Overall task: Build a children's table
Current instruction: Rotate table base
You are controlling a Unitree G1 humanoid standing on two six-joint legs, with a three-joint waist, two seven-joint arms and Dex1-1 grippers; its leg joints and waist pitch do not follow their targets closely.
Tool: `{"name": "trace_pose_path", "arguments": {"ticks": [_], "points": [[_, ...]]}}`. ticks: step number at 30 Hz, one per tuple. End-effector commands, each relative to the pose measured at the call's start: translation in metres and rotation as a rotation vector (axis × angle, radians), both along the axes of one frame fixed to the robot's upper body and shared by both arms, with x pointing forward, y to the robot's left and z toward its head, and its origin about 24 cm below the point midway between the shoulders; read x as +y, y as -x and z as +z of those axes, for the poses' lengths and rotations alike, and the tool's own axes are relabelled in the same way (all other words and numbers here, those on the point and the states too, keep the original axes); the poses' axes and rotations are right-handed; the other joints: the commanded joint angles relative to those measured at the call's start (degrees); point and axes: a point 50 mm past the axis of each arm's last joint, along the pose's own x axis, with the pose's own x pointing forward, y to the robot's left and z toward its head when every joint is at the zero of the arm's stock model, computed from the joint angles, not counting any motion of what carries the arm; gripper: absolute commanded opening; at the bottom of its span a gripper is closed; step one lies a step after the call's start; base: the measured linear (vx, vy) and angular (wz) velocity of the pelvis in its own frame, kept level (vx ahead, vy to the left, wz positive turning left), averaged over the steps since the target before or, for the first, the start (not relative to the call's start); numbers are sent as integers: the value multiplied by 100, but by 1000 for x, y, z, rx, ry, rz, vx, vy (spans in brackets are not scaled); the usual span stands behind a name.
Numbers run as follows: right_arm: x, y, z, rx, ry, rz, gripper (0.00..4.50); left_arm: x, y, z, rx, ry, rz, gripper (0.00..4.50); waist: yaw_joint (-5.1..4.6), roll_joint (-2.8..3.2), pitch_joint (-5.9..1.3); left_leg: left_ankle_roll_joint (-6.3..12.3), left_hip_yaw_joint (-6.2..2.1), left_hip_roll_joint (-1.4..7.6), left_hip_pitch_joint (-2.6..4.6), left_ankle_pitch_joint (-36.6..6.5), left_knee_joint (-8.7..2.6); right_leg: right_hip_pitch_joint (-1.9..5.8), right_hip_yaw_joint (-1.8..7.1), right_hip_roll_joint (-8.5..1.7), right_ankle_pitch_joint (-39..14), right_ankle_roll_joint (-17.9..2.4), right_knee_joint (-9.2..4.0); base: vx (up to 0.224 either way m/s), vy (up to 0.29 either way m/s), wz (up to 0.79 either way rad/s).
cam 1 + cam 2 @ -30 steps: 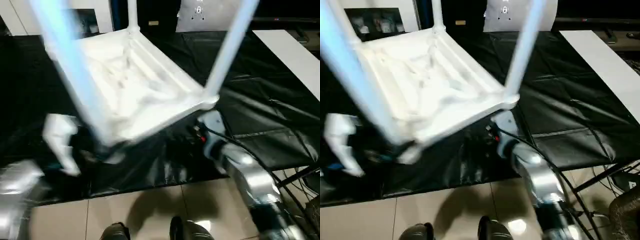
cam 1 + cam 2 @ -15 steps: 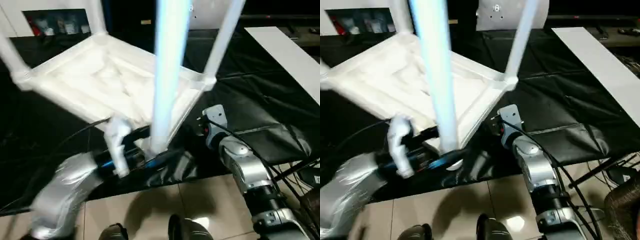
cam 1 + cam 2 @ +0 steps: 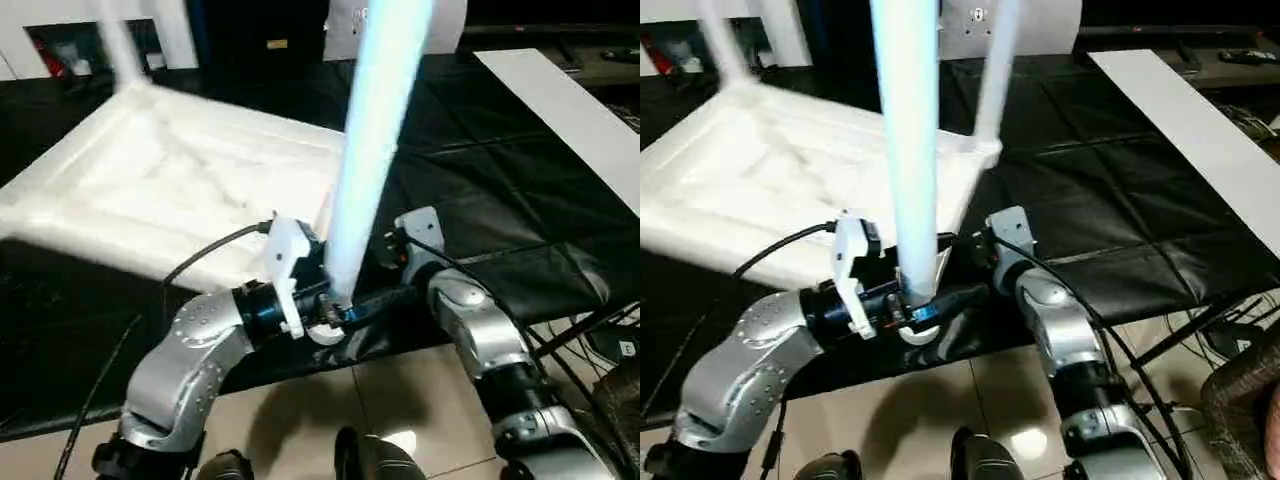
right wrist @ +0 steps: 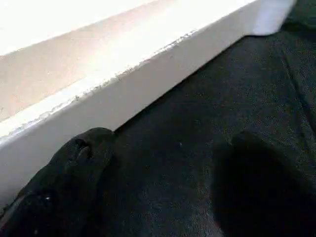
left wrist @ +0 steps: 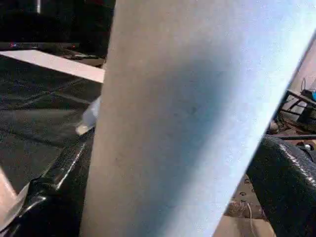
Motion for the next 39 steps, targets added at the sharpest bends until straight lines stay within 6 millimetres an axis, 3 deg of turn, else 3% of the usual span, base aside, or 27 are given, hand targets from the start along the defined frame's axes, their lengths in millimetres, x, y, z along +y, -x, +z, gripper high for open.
{"name": "trace_pose_path", "arguments": {"ticks": [1,7,11,15,17,20,23,26,27,28,31,34,36,37,39], "points": [[35,0,12,-43,-50,148,450,-24,9,2,-9,14,-113,447,77,57,-420,362,-34,133,1,-1264,-311,398,231,-358,-2288,-703,-365,0,0,0],[38,-4,13,-47,-53,148,450,-32,2,4,-34,21,-98,447,87,84,-455,442,-29,148,5,-1099,-300,424,242,-361,-1694,-972,-292,0,0,0],[35,-5,12,-49,-51,137,450,-31,-4,4,-59,5,-78,447,92,81,-456,462,-27,149,5,-1114,-297,436,241,-368,-1731,-985,-299,0,0,0],[18,-7,11,-53,-39,85,450,-21,-14,2,-94,-59,-22,447,96,76,-450,465,-27,147,11,-1144,-301,432,235,-362,-1832,-940,-314,0,0,0],[2,-8,11,-57,-28,48,450,-6,-23,-3,-106,-124,19,447,101,86,-455,428,-33,136,20,-1157,-300,437,233,-360,-1922,-874,-314,0,0,0],[-19,-7,13,-71,-19,4,450,13,-30,-8,-112,-199,60,447,119,125,-457,419,-28,140,37,-1106,-293,427,239,-358,-1844,-911,-302,0,0,0],[-34,-4,15,-84,-12,-8,450,29,-30,-12,-101,-247,42,447,169,124,-455,420,-18,152,52,-1083,-303,421,253,-348,-1735,-982,-288,0,0,0],[-47,3,21,-105,-8,43,450,47,-26,-20,-63,-304,-29,447,191,118,-441,412,-18,135,52,-1199,-314,423,251,-350,-1960,-903,-308,0,0,0],[-51,10,25,-110,-8,110,450,57,-24,-26,-57,-374,-75,419,189,100,-438,427,-18,131,61,-1242,-318,419,245,-342,-2083,-861,-331,0,0,0],[-53,14,27,-113,0,154,450,62,-24,-30,-54,-415,-98,411,204,111,-428,438,-25,128,67,-1306,-325,411,247,-346,-2316,-738,-353,0,0,0],[-58,30,33,-102,1,299,450,73,-30,-37,-65,-519,-132,398,222,113,-437,440,-36,149,90,-1348,-328,397,255,-361,-2492,-646,-368,0,0,0],[-62,44,36,-78,5,409,450,77,-36,-39,-77,-567,-144,368,252,102,-439,484,-39,165,83,-1335,-337,397,255,-366,-2453,-663,-375,0,0,0],[-67,53,39,-65,3,464,450,77,-39,-41,-87,-595,-162,363,324,81,-445,513,-29,166,87,-1288,-323,401,267,-381,-2517,-655,-384,0,0,0],[-69,56,41,-55,0,484,450,76,-40,-41,-88,-604,-175,338,335,80,-453,502,-29,168,88,-1266,-320,399,267,-392,-2518,-674,-375,0,0,0],[-74,65,43,-34,15,542,450,73,-45,-41,-94,-616,-203,326,361,63,-439,510,-30,156,71,-1280,-320,400,256,-393,-2728,-595,-410,0,0,0]]}}
